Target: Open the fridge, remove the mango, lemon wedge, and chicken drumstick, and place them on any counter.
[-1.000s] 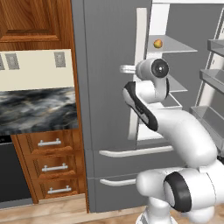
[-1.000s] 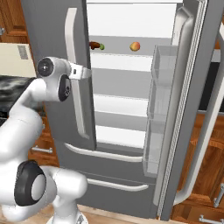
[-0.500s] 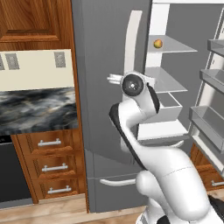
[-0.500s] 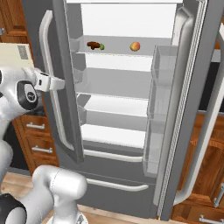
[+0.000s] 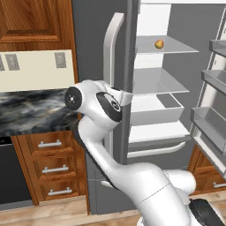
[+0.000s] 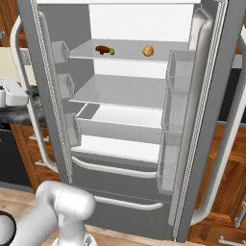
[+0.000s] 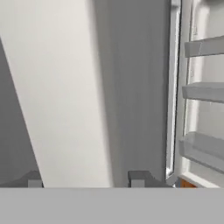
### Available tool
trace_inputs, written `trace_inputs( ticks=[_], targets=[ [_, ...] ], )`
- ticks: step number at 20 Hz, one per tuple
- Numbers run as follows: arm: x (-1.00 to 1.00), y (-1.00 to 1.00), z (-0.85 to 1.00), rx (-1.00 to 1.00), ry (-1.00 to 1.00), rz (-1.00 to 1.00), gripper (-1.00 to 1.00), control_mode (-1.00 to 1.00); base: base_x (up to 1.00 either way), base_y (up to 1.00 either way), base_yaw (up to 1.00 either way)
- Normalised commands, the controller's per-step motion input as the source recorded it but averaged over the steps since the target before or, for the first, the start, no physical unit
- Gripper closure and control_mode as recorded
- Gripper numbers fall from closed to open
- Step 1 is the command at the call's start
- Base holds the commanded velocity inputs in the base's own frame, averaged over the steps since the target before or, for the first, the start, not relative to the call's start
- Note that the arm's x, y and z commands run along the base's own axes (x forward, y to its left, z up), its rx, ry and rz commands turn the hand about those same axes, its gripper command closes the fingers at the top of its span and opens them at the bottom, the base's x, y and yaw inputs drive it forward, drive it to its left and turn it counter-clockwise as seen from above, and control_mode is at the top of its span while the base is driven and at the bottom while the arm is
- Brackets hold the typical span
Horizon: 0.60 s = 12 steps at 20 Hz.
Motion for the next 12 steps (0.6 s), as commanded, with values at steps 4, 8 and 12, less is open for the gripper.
trace_inputs(
  ticks=[4,8,12],
  targets=[
    [-1.00,0.54,-0.07,-0.05,0.00,-0.13,1.00,-1.00,0.00,0.00,0.00],
    [-0.91,0.86,-0.28,-0.10,0.00,-0.09,-1.00,-1.00,0.00,0.00,0.00],
    [-0.27,0.74,-0.44,-0.09,0.00,-0.04,-1.00,-1.00,0.00,0.00,0.00]
  ],
)
